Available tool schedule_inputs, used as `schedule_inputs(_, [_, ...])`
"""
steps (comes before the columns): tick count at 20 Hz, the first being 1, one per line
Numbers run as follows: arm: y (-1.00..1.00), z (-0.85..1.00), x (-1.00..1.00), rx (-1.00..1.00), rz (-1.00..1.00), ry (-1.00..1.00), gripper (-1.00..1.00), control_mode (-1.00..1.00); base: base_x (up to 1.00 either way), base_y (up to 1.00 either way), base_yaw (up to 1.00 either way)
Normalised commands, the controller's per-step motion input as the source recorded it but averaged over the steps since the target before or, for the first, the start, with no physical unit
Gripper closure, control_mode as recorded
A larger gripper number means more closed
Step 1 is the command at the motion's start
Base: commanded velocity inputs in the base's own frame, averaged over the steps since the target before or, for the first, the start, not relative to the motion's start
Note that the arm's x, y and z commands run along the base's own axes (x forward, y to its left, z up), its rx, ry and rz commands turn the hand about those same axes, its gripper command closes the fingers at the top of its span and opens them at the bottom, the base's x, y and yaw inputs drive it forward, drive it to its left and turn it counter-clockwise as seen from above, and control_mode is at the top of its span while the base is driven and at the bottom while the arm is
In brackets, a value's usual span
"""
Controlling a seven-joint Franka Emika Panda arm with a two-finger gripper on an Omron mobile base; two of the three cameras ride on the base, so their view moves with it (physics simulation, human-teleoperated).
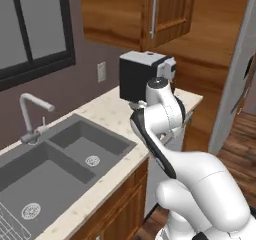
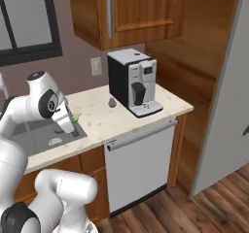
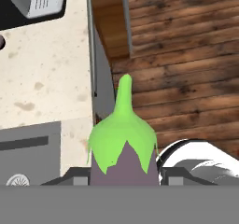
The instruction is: Turn on the sink faucet. Then move the eggplant from the counter to the sink. Turn off the sink. Move the vegetable from the sink to the pot next to the stove. Finally move the pot to the rear right burner.
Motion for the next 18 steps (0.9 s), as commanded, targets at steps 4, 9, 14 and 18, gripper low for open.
schedule_inputs(4, [0.00, 0.00, 0.00, 0.00, 0.00, 0.00, 1.00, 1.00, 0.00, 0.00, -0.58])
schedule_inputs(9, [0.00, 0.00, 0.00, 0.00, 0.00, 0.00, 1.00, 1.00, 0.00, 0.00, -0.60])
schedule_inputs(14, [0.00, 0.00, 0.00, 0.00, 0.00, 0.00, 1.00, 1.00, 0.00, 0.00, -0.59])
schedule_inputs(18, [0.00, 0.00, 0.00, 0.00, 0.00, 0.00, 1.00, 1.00, 0.00, -0.04, -0.59])
